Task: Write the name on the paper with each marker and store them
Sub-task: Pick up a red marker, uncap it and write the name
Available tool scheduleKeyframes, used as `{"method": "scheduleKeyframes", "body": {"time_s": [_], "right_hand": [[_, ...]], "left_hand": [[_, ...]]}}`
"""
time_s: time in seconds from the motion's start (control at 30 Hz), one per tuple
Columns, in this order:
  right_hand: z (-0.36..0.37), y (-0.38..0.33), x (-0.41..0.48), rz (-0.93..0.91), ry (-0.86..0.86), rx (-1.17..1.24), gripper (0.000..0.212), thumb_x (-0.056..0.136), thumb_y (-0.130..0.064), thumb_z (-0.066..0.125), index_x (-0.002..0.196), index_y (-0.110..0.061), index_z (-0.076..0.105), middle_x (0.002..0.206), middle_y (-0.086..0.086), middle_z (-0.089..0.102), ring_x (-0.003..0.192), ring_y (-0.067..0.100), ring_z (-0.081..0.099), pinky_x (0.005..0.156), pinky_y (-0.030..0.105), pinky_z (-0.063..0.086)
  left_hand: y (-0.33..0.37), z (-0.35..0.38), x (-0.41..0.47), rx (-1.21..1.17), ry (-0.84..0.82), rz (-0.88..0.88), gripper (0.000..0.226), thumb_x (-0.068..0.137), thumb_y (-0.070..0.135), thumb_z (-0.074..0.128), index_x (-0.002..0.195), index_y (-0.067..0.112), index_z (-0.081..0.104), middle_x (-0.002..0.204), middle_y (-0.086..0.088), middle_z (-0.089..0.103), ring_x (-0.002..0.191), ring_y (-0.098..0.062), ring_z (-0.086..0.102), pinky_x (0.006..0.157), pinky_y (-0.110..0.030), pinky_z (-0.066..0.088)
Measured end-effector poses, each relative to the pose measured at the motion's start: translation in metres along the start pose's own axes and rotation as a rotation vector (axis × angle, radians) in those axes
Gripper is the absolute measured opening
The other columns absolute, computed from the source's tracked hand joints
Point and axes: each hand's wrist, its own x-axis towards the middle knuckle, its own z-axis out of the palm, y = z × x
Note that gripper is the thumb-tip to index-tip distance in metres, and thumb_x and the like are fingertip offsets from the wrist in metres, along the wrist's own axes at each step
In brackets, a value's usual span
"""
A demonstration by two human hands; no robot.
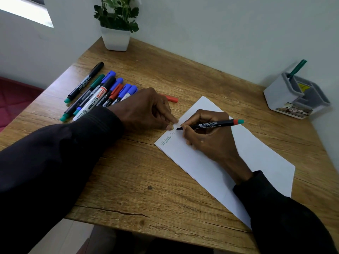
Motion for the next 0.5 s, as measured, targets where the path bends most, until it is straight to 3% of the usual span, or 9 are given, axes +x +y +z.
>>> {"method": "scheduleKeyframes", "body": {"time_s": [0.17, 0.33, 0.5], "right_hand": [[0.0004, 0.0007, 0.0002, -0.007, 0.000, 0.005, 0.011, 0.085, -0.014, 0.076, 0.085, -0.003, 0.079, 0.073, -0.005, 0.072, 0.063, 0.007, 0.068, 0.062, 0.021, 0.052], [0.0000, 0.0009, 0.0018, -0.005, 0.011, 0.034, 0.007, 0.083, -0.012, 0.075, 0.080, -0.006, 0.078, 0.069, -0.007, 0.071, 0.059, 0.006, 0.067, 0.059, 0.021, 0.051], [0.0008, 0.0007, 0.0003, -0.027, 0.019, 0.040, 0.010, 0.085, -0.011, 0.075, 0.082, -0.002, 0.078, 0.069, -0.006, 0.071, 0.060, 0.006, 0.066, 0.059, 0.020, 0.051]], "left_hand": [[0.0030, -0.0004, -0.0006, -0.026, 0.006, 0.009, 0.029, 0.079, 0.010, 0.076, 0.080, 0.038, 0.067, 0.089, 0.013, 0.063, 0.075, 0.012, 0.060, 0.056, -0.001, 0.044], [-0.0002, -0.0013, 0.0010, -0.002, -0.012, 0.005, 0.026, 0.078, 0.015, 0.076, 0.097, 0.032, 0.071, 0.099, 0.009, 0.067, 0.091, 0.000, 0.062, 0.068, -0.006, 0.050], [-0.0015, -0.0018, 0.0019, 0.002, -0.009, 0.019, 0.026, 0.078, 0.016, 0.076, 0.097, 0.034, 0.070, 0.099, 0.009, 0.067, 0.092, 0.000, 0.061, 0.071, -0.006, 0.050]]}}
